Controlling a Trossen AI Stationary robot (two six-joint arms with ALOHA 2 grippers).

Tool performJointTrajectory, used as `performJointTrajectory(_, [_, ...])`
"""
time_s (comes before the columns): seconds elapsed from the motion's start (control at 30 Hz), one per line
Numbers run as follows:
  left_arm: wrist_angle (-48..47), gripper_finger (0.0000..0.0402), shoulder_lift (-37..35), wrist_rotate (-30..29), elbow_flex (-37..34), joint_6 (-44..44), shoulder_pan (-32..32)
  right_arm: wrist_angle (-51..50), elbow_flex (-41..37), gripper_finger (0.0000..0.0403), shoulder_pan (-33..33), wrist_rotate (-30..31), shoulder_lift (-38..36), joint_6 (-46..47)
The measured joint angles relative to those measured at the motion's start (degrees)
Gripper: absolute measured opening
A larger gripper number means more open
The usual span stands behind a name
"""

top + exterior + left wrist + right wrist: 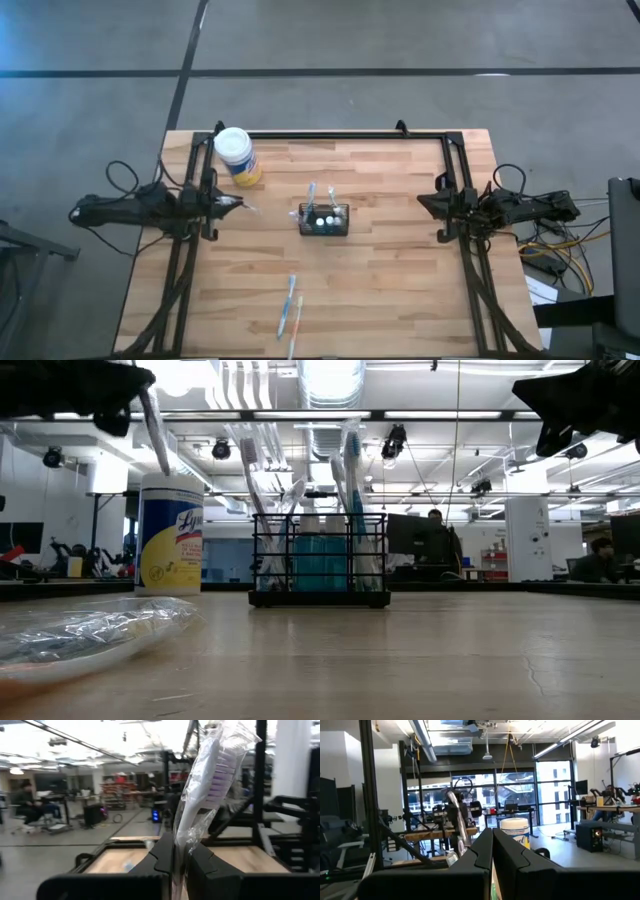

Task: Pick & Place toothbrushing station
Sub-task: Put the purple toothbrush into the wire organizer

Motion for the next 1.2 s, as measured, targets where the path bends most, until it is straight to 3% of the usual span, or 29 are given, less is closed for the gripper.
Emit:
performJointTrajectory(0.33, [17.71, 0.0021, 25.52, 10.31, 8.14, -1.49, -0.04, -0.12, 0.0, 0.0008, 0.0, 0.0, 0.04, -0.4])
performJointTrajectory(0.43, [19.21, 0.0021, 31.66, 12.84, 11.84, -1.98, -0.1, -0.2, 0.0, 0.0009, 0.0, -0.01, 0.04, -0.41])
performJointTrajectory(0.8, [18.67, 0.0021, 49.08, 14.36, 22.56, -0.78, -0.04, -3.48, 0.04, 0.0009, -0.02, 0.0, 0.02, -0.22])
performJointTrajectory(0.9, [19.84, 0.0021, 52.21, 13.77, 23.33, -0.24, -0.01, -3.43, 0.04, 0.0008, -0.02, 0.0, 0.02, -0.24])
performJointTrajectory(1.03, [20.77, 0.0021, 55.89, 8.47, 22.2, 2.06, 0.53, -3.45, 0.04, 0.0008, -0.02, 0.0, 0.02, -0.24])
performJointTrajectory(1.2, [26.48, 0.0021, 59.3, 7.6, 22.2, 2.57, 0.91, -3.43, 0.04, 0.0008, -0.02, -0.01, -0.02, -0.24])
